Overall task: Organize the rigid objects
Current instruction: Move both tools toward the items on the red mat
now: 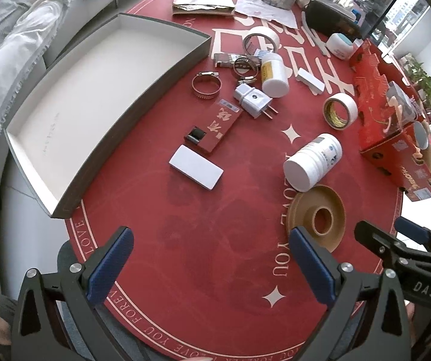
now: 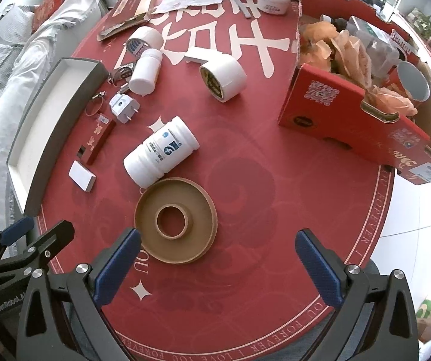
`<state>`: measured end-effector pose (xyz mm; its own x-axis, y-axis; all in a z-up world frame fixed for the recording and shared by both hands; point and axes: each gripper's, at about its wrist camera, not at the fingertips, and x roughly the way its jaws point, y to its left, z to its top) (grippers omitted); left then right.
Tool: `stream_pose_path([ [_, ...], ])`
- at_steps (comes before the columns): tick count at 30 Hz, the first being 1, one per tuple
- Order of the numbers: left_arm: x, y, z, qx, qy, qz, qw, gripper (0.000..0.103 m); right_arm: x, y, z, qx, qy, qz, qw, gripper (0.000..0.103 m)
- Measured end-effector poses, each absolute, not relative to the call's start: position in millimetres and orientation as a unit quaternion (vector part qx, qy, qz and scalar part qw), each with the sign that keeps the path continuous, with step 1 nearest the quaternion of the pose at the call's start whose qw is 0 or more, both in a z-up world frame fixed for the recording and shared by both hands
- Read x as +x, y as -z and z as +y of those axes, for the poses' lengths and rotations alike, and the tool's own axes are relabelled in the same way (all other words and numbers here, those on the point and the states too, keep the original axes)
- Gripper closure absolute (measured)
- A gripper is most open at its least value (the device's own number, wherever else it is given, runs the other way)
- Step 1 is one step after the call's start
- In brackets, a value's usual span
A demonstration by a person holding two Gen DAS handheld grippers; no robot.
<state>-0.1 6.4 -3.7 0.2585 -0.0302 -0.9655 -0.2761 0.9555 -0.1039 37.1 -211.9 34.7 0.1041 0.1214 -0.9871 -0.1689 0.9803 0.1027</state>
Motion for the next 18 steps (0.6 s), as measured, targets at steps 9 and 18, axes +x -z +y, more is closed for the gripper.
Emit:
stream_pose_path([
  [9, 0, 13, 32, -0.139, -0.100, 0.606, 0.777, 0.000, 35, -25, -208, -0.017, -0.098, 0.671, 0.735, 0.000],
  [18, 7, 23, 30, -0.127, -0.106, 0.614, 0.772, 0.000, 33, -11, -206, -0.011, -0.104, 0.683, 0.723, 0.000],
])
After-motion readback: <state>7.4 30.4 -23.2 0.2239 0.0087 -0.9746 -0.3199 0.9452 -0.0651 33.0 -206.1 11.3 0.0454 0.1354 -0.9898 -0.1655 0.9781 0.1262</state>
